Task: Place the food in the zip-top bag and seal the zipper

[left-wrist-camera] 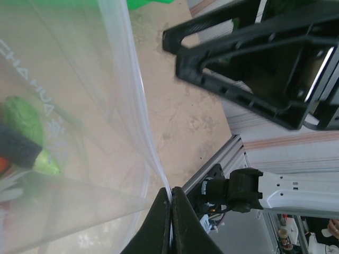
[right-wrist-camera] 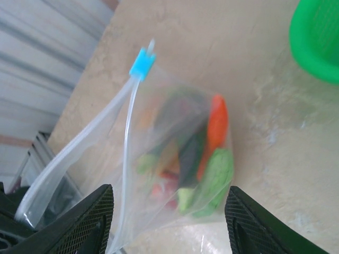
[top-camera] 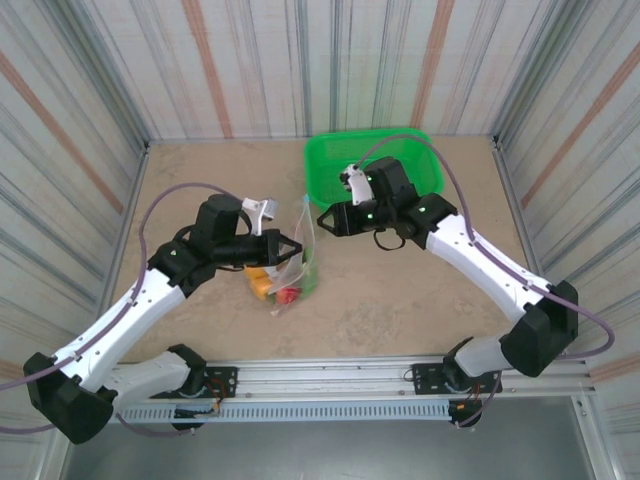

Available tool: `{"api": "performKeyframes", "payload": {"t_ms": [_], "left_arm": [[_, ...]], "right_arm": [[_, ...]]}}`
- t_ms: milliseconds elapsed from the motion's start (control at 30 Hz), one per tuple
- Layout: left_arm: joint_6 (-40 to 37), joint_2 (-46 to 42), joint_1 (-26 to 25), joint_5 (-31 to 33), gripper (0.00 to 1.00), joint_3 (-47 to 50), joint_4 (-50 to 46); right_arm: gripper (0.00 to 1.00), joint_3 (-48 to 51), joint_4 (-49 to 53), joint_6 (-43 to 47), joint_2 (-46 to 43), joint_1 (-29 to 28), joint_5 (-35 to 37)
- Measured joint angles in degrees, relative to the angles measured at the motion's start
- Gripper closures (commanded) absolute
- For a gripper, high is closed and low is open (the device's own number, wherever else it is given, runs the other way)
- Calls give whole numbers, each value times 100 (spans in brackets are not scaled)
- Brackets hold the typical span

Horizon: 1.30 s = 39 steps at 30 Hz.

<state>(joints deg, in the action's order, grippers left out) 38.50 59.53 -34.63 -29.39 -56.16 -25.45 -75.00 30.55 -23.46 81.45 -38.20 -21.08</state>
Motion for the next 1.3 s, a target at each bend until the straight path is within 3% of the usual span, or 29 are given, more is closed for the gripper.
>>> {"api": "performKeyframes", "payload": {"t_ms": [433,567,667,733,867,967,1167,1300], "left_arm": [[-63,-59,-31,118,100,22,22],[-83,-13,-116,116,100,22,111],[-87,20,-151,116,99,22,181],[-101,20,-175,114,91,22,195],[-181,-20,-203,90,55,20,321],[-269,-210,-234,101,41,20,413],[-748,-957,-251,358,38,-170,321],[-1178,-1480,-251,662,35,-442,304]], "right_arm": [[52,-636,350,15,625,-308,68],[66,-973,476,52,868,-345,157],[88,-1176,579,131,1084,-348,225],[100,-1279,686,192,1169,-348,317],[100,-1801,1123,428,1261,-348,494],[100,-2459,1460,691,1287,-363,654],[100,-3748,2061,1572,1329,-444,763],[100,-4017,2223,2461,1320,-503,769]]}}
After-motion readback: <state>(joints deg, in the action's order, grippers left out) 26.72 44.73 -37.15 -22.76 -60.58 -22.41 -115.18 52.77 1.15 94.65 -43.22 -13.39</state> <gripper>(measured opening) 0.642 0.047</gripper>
